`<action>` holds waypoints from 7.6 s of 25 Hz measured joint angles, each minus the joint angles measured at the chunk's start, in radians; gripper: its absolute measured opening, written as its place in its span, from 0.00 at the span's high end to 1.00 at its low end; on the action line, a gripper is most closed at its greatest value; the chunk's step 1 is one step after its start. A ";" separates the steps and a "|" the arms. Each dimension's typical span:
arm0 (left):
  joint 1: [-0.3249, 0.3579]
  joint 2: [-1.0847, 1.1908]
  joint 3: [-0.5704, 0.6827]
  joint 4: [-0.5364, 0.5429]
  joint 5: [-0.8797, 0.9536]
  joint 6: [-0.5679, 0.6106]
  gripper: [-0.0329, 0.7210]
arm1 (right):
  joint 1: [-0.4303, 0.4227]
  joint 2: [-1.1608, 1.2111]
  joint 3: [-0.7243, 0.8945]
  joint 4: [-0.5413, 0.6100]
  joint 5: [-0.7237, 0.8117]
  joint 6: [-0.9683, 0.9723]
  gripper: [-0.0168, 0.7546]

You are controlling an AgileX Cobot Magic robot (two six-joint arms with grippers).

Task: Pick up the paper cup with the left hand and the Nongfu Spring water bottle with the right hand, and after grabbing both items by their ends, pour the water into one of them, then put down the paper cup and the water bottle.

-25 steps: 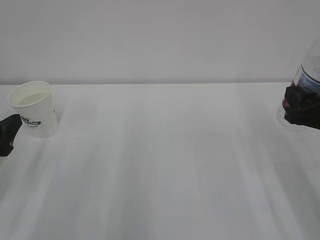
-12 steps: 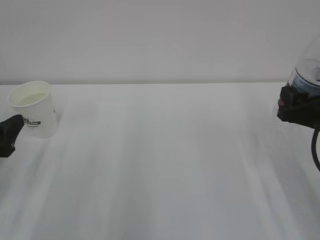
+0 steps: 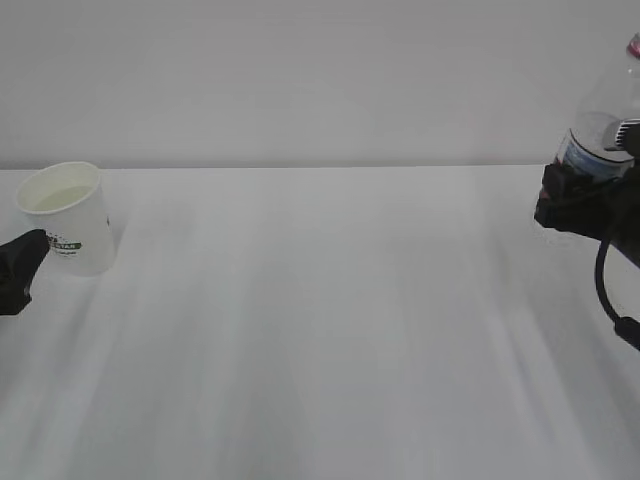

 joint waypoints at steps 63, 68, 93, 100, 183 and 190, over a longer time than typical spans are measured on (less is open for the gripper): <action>0.000 -0.001 0.000 0.043 -0.002 -0.002 0.18 | 0.000 0.336 -0.198 0.000 -0.059 0.054 0.23; 0.000 -0.001 0.000 0.043 -0.002 -0.002 0.18 | 0.000 0.336 -0.200 0.000 -0.059 0.067 0.13; 0.000 -0.001 0.000 0.045 -0.002 -0.002 0.18 | -0.002 0.233 -0.088 -0.018 -0.103 0.074 0.12; 0.000 -0.001 0.000 0.045 -0.002 -0.002 0.18 | -0.002 0.134 0.002 -0.020 -0.102 0.074 0.12; 0.000 -1.363 -0.300 0.004 1.764 0.032 0.18 | -0.002 -1.365 0.062 -0.144 1.468 0.022 0.21; 0.000 -1.385 -0.300 -0.001 1.890 0.032 0.18 | -0.002 -1.475 0.062 -0.150 1.674 0.022 0.21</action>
